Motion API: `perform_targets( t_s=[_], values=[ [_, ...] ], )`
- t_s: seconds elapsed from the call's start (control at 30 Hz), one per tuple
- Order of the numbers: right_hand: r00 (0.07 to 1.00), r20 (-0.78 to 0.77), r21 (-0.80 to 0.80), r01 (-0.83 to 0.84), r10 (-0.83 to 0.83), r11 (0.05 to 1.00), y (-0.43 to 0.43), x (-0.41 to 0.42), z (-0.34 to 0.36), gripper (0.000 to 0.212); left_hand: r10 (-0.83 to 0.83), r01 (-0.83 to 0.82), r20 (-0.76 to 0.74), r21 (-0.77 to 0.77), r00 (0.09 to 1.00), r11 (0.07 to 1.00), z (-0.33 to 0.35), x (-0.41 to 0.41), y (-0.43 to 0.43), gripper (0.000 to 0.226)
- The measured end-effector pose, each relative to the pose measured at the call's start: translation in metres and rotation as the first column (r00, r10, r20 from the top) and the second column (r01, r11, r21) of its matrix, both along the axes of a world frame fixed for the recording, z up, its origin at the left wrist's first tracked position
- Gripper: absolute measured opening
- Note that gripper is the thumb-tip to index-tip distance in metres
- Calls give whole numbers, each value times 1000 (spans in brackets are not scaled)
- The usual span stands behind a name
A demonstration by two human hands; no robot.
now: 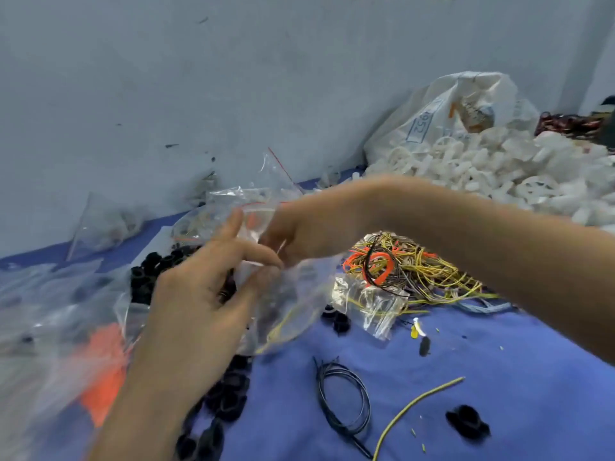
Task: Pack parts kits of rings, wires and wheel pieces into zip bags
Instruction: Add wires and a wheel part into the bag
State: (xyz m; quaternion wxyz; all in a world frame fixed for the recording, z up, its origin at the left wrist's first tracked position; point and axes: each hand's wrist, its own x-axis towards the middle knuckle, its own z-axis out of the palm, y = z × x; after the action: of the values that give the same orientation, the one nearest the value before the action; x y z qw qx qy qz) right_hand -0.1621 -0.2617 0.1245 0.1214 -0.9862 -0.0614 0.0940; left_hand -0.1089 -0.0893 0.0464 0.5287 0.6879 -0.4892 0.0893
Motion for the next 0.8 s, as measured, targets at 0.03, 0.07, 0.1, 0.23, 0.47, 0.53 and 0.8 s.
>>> perform_targets(
  t_s=[0.03,0.07,0.1,0.23,0.47,0.53,0.8],
  values=[
    [997,71,203,-23,9,979,-2,-5,15,26,86,-87,-34,-22,996,996,-3,12,7,6],
    [990,139,441,-52,-11,896,-4,-13,34,25,166,-170,-69,-54,984,984,-5,21,13,8],
    [966,245,621,-92,-81,778,-12,-20,47,23,230,-237,-94,-75,969,969,-6,28,19,9],
    [789,362,888,-130,-496,441,-50,0,23,25,359,-374,-142,-92,922,923,-7,45,36,21],
    [725,-64,587,583,-686,561,-61,89,-128,23,483,-502,-182,-75,857,862,-5,51,54,18],
    [684,-7,580,597,-730,554,-61,114,-146,32,549,-574,-211,-74,809,816,-7,53,58,5],
    [663,-22,545,635,-748,547,-53,176,-165,65,643,-687,-299,-63,705,724,-17,67,71,20]
  ],
)
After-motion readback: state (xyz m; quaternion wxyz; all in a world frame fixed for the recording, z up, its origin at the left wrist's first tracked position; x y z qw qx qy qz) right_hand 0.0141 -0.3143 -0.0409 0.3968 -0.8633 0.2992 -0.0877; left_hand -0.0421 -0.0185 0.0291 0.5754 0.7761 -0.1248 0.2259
